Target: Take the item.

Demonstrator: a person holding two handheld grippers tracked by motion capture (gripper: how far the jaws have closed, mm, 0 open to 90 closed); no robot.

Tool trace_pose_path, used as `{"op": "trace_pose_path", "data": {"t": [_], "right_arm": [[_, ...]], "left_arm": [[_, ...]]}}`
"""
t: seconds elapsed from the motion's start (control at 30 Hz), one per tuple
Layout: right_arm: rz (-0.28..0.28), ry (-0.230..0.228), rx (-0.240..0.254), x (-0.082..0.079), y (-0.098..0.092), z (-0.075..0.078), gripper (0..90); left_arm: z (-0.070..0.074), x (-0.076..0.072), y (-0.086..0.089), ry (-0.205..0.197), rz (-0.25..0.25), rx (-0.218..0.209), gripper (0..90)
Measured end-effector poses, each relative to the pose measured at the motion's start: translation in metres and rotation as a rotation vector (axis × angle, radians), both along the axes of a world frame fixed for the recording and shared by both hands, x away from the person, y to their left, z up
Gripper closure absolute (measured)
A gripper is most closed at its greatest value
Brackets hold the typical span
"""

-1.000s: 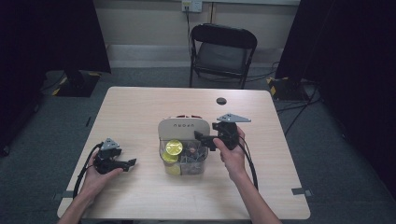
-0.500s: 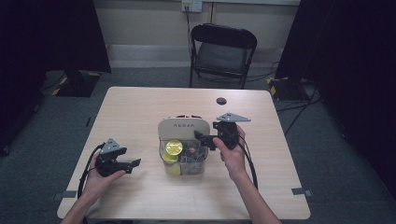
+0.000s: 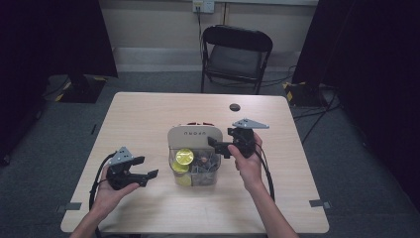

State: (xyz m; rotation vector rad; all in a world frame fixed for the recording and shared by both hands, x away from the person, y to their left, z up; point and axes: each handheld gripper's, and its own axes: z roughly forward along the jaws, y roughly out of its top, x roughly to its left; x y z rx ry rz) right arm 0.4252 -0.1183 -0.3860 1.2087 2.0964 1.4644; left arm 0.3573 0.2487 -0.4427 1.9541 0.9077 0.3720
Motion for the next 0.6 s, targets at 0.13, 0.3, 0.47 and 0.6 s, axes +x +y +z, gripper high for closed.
{"op": "trace_pose_path", "data": {"t": [0.13, 0.3, 0.47, 0.6], "right_arm": [[-0.004, 0.007, -0.004, -0.001, 0.000, -0.002, 12.3], [0.007, 0.013, -0.002, 0.001, 0.001, -0.003, 11.5], [0.006, 0.010, -0.005, 0.001, 0.001, -0.002, 11.4], [0.010, 0.010, -0.001, 0.001, 0.001, -0.003, 11.3]], "left_arm": [[0.008, -0.003, -0.007, -0.012, -0.023, -0.016, 22.1], [0.017, -0.004, -0.017, -0.016, -0.073, -0.026, 23.7], [0.028, -0.004, -0.024, -0.046, -0.098, -0.056, 23.7], [0.039, -0.005, -0.030, -0.076, -0.111, -0.042, 26.0]]}}
